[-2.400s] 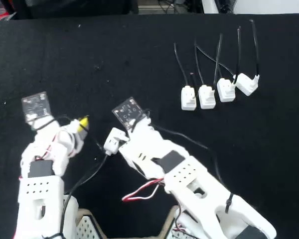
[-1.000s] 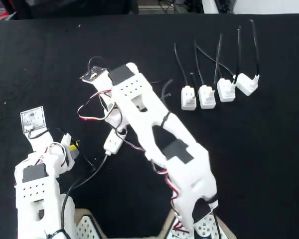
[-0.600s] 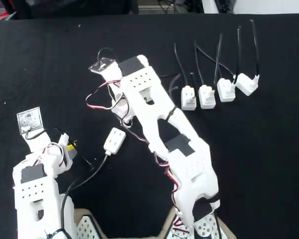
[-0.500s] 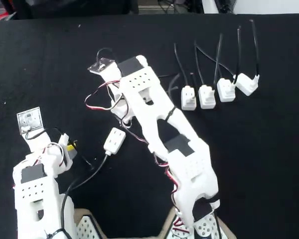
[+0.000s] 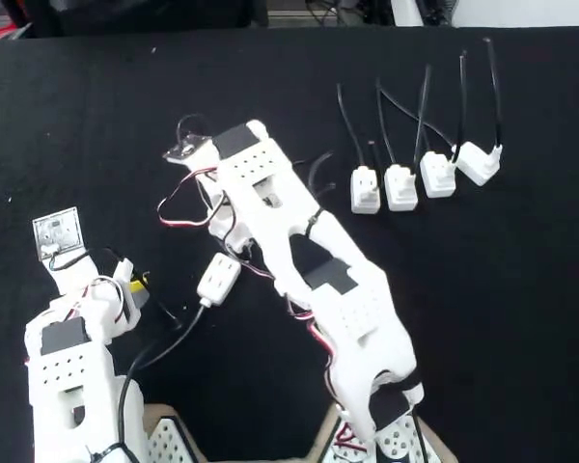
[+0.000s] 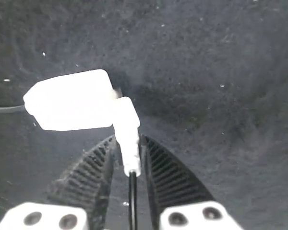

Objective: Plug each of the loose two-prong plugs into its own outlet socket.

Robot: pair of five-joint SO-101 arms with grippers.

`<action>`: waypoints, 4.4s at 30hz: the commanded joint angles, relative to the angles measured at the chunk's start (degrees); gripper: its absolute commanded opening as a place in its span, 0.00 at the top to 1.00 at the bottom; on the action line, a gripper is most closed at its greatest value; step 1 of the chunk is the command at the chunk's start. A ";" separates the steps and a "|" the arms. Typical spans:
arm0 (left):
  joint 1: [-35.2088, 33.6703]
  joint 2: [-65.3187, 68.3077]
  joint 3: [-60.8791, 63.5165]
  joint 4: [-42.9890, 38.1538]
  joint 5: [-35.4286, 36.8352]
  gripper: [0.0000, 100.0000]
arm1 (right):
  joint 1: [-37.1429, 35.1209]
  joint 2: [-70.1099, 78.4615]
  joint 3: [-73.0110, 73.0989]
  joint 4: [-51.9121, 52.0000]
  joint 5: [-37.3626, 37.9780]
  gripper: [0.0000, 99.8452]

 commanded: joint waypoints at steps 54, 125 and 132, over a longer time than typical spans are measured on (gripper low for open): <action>-0.48 -0.62 -1.10 -0.53 -0.35 0.71 | -4.04 -7.08 0.40 1.76 -7.12 0.99; -3.56 -0.62 -1.98 -0.53 -0.35 0.71 | -4.48 -0.92 1.19 -7.03 -7.82 0.99; -3.47 -0.62 -1.98 -0.53 -0.35 0.71 | -2.55 -11.21 19.74 -14.15 -7.82 0.99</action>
